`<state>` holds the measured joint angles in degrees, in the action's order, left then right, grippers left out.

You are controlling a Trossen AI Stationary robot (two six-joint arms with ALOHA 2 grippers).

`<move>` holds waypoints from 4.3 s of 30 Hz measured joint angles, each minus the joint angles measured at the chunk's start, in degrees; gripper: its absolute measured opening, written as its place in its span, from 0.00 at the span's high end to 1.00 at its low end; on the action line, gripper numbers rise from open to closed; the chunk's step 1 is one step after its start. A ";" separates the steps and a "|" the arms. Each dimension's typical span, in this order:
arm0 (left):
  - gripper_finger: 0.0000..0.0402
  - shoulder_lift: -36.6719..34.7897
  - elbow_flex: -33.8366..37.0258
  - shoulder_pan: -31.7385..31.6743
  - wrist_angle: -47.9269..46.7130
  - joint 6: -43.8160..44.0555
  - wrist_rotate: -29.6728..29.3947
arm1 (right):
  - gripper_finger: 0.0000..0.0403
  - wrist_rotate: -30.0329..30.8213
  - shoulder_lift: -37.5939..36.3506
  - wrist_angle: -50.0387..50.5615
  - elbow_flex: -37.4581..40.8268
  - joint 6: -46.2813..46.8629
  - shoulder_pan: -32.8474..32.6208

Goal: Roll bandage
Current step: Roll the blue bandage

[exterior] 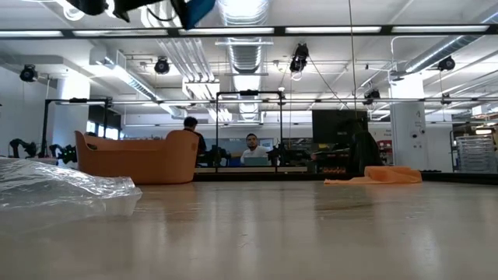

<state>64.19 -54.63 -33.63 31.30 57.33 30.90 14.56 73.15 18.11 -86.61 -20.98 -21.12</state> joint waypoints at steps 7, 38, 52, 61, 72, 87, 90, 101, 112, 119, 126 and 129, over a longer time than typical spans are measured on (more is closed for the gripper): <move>0.11 -1.49 -0.42 -7.89 -5.19 -4.85 0.84 | 0.99 0.05 0.03 0.16 0.00 -1.30 0.02; 0.08 2.75 0.87 0.07 -12.94 -15.16 15.86 | 0.99 -1.57 0.08 14.53 0.00 -0.37 -0.76; 0.06 -10.79 9.04 8.20 -20.86 -26.77 -23.79 | 0.99 -1.04 -1.26 15.95 0.02 4.41 -0.57; 0.09 -4.74 22.73 5.30 -8.61 -10.07 -1.21 | 0.99 2.77 -1.43 20.66 0.02 14.70 -0.22; 0.12 0.89 -4.22 -0.09 -71.11 -64.52 8.90 | 0.99 5.07 -1.85 21.87 0.02 20.04 -0.22; 0.20 1.86 -3.51 -0.60 -72.34 -64.49 -6.88 | 0.99 4.53 -1.85 23.58 0.02 24.99 -1.91; 0.21 1.81 -5.88 -0.49 -83.84 -67.11 -5.61 | 0.99 4.53 -1.85 23.63 0.02 24.76 -2.03; 0.24 -2.86 -8.32 0.37 -81.22 -68.16 12.20 | 0.99 5.04 -1.12 21.68 0.04 21.99 -1.84; 0.24 -4.30 11.70 13.20 -15.97 -54.02 3.27 | 0.99 12.70 -5.36 8.15 -1.36 7.36 -1.44; 0.22 0.91 20.50 17.98 16.68 -48.33 2.74 | 0.99 13.63 -6.83 7.05 -1.31 5.91 -1.03; 0.23 6.30 17.86 23.80 27.45 -44.04 2.37 | 0.99 -0.25 -6.11 6.58 -1.29 1.92 -1.08; 0.24 8.42 14.66 30.42 30.35 -50.69 -0.90 | 0.99 -5.12 -5.74 7.06 -1.25 0.34 -1.16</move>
<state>72.61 -39.97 -3.21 61.64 6.64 29.99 9.44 67.42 25.17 -87.85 -20.64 -22.28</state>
